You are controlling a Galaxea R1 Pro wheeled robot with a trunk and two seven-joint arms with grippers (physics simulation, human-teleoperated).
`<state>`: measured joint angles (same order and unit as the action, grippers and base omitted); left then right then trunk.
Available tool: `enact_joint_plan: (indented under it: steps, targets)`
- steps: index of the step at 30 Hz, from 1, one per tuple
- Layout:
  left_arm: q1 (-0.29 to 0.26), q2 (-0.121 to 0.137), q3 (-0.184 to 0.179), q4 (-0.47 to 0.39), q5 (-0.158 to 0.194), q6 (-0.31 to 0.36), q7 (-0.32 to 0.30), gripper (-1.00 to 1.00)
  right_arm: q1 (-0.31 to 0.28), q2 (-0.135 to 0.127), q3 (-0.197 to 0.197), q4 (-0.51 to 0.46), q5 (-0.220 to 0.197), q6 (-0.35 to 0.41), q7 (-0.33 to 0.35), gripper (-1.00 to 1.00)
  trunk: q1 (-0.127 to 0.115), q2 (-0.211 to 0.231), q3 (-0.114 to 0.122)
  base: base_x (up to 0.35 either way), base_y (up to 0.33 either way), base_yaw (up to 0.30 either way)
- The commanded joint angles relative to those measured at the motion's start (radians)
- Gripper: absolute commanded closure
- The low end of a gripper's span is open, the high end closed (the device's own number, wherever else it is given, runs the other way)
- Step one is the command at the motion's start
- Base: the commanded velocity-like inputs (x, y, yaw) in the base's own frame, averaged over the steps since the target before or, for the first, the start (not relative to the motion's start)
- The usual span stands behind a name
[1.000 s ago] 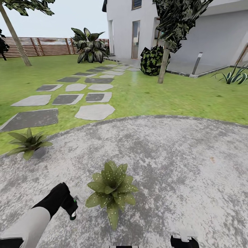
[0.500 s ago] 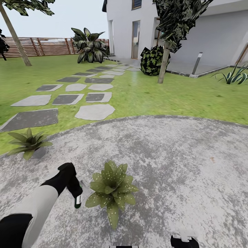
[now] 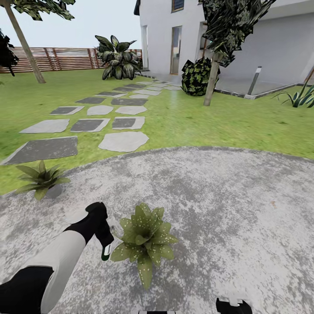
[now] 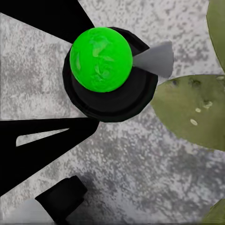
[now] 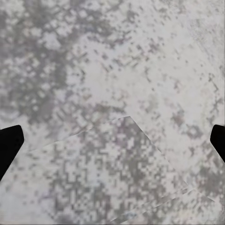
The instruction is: Pick up the pesticide atomizer in the garden and spray insectifuge to fully cover both potted plants in the garden.
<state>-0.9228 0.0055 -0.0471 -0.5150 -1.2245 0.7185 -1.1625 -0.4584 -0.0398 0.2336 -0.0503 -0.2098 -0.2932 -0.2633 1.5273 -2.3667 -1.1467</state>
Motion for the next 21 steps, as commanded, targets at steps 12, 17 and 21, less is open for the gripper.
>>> enact_joint_plan:
  steps: [12, 17, 21]
  targets:
    - [-0.03, -0.005, -0.004, 0.0, -0.062, 0.01, -0.008, 1.0, 0.0, 0.0, 0.009, 0.0, -0.01, -0.003, -0.002, -1.0, 0.0, 0.0, -0.001, 0.062, 0.0, 0.04]
    - [-0.017, -0.004, -0.005, 0.001, -0.066, 0.009, -0.008, 1.0, 0.0, 0.0, 0.009, 0.0, -0.009, -0.003, -0.002, -1.0, 0.0, 0.0, -0.001, 0.323, 0.0, 0.161]
    - [-0.013, -0.001, -0.008, 0.001, -0.068, 0.009, -0.008, 1.0, 0.0, -0.001, 0.009, 0.0, -0.01, -0.003, -0.002, -1.0, 0.0, 0.0, -0.001, 0.115, 0.0, 0.057]
